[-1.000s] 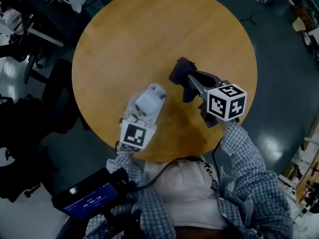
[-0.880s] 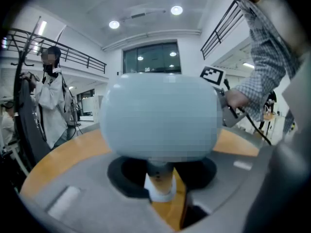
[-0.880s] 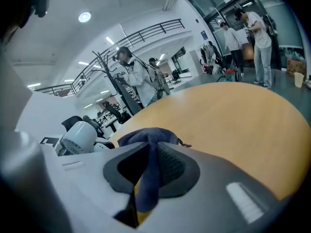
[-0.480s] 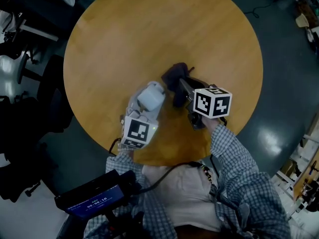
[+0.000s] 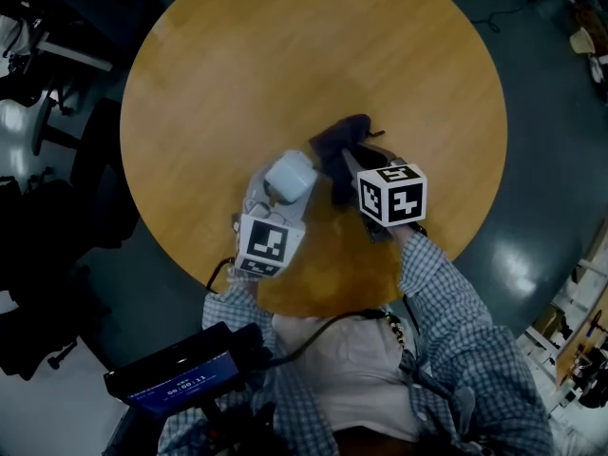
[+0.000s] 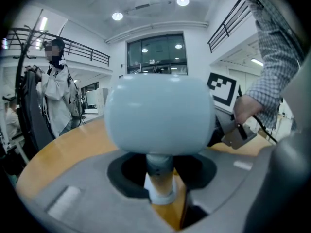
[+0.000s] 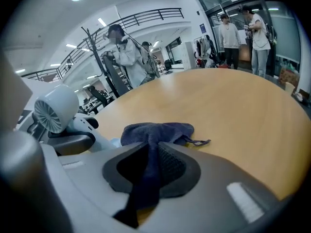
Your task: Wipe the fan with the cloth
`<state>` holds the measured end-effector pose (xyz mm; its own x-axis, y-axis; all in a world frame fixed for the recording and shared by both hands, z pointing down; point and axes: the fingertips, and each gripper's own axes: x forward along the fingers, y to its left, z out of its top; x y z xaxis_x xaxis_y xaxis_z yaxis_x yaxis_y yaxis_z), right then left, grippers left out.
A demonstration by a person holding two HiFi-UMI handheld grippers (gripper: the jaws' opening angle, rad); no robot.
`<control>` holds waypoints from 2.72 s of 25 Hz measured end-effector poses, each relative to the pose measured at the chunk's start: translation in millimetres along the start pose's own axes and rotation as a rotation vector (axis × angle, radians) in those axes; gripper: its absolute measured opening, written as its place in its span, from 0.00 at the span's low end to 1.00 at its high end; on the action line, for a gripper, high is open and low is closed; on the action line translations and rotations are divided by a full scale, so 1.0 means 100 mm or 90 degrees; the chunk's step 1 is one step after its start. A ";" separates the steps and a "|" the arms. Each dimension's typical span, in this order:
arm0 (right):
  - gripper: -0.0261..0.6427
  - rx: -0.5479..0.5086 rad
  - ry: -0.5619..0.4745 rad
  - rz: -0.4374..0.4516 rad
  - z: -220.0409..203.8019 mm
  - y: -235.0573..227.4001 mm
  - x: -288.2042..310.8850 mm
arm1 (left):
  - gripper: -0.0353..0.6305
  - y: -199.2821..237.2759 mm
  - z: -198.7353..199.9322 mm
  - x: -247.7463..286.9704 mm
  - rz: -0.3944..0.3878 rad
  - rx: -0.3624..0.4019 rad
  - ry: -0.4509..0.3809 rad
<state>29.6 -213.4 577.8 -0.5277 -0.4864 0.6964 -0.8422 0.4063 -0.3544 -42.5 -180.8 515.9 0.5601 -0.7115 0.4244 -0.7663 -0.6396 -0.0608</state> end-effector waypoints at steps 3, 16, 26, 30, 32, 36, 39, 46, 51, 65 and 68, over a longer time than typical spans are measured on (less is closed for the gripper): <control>0.15 -0.009 -0.001 -0.007 -0.01 0.00 0.03 | 0.26 0.01 -0.01 0.03 0.003 0.002 -0.001; 0.38 0.023 -0.073 0.058 0.14 0.05 -0.22 | 0.29 -0.04 -0.07 0.00 -0.028 -0.007 0.016; 0.28 -0.001 -0.108 0.050 0.18 -0.09 -0.51 | 0.31 -0.01 -0.35 -0.16 0.010 -0.045 0.045; 0.24 -0.009 -0.133 0.059 0.17 -0.01 -0.83 | 0.28 -0.03 -0.32 -0.39 0.028 -0.049 0.048; 0.22 -0.009 -0.153 0.063 0.18 0.09 -1.03 | 0.20 -0.02 -0.17 -0.56 0.050 -0.065 0.023; 0.05 -0.006 -0.187 0.030 0.21 0.13 -1.28 | 0.10 -0.05 0.06 -0.76 0.067 -0.082 -0.018; 0.04 0.010 -0.210 0.035 0.26 0.18 -1.40 | 0.06 -0.09 0.19 -0.84 0.073 -0.082 -0.036; 0.04 -0.044 -0.229 0.036 0.35 0.39 -1.53 | 0.05 -0.12 0.43 -1.06 0.089 -0.074 -0.066; 0.04 -0.049 -0.234 0.068 0.36 0.60 -1.56 | 0.05 -0.24 0.48 -1.15 0.068 -0.052 -0.069; 0.04 -0.085 -0.208 0.060 0.31 0.59 -1.53 | 0.05 -0.20 0.56 -1.19 0.050 -0.096 -0.090; 0.04 -0.088 -0.200 0.058 0.27 0.60 -1.51 | 0.05 -0.17 0.48 -1.19 0.051 -0.080 -0.088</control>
<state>56.1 -136.5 434.1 -0.6265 -0.6485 0.4324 -0.7784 0.5494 -0.3038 -80.8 -99.0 422.6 0.5264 -0.7978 0.2939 -0.8390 -0.5435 0.0273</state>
